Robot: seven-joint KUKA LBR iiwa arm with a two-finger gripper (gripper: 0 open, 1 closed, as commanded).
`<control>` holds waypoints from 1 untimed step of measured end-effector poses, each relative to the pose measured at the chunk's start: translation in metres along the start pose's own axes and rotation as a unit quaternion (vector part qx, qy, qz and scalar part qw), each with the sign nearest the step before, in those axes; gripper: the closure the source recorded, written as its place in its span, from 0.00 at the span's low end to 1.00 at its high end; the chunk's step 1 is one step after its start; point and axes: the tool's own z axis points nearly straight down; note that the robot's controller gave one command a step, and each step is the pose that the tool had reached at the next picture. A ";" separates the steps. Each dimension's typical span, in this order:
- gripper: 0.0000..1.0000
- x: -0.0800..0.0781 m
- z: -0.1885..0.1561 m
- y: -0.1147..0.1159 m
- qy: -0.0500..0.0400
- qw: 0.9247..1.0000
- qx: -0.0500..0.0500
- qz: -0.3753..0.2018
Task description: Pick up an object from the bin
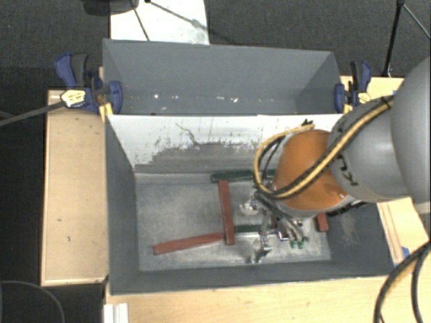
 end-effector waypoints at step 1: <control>1.00 0.006 -0.005 -0.003 -0.004 0.999 0.000 0.039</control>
Offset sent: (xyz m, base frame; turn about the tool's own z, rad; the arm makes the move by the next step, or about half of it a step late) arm 0.0000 0.0000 0.0000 0.0000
